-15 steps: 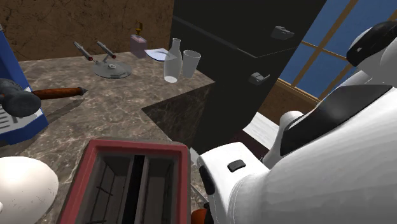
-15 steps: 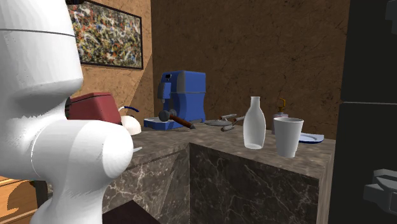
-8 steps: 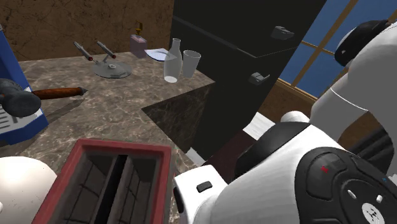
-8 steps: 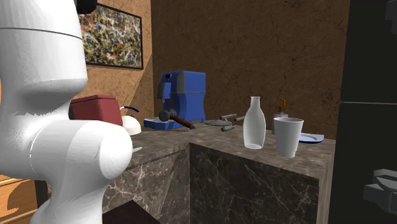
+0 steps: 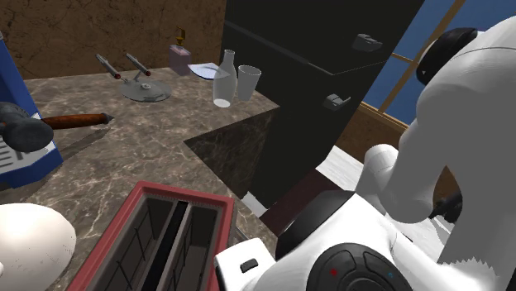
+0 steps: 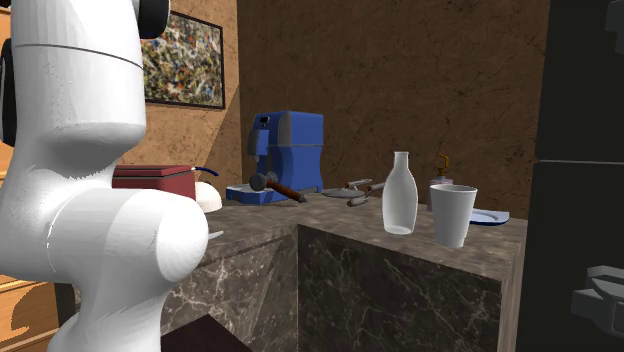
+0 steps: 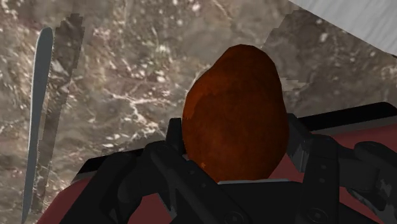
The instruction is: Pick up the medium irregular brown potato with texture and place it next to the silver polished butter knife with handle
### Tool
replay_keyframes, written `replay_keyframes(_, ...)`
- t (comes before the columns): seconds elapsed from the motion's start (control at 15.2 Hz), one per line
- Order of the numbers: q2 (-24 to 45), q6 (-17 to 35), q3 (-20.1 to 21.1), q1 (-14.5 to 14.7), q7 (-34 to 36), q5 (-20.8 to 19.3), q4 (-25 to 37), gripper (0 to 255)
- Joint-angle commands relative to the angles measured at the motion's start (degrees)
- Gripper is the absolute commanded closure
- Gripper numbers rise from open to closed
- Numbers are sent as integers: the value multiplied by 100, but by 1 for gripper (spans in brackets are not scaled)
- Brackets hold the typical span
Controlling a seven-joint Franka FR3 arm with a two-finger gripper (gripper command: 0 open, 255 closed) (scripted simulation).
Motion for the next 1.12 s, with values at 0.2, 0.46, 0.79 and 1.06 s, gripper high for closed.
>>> replay_keyframes(0.2,268,300,-12,31,244,-291,-150,255)
replay_keyframes(0.46,268,300,-12,31,244,-291,-150,255)
replay_keyframes(0.79,283,318,-15,34,259,-310,-160,0)
replay_keyframes(1.06,268,300,-13,32,244,-291,-150,0)
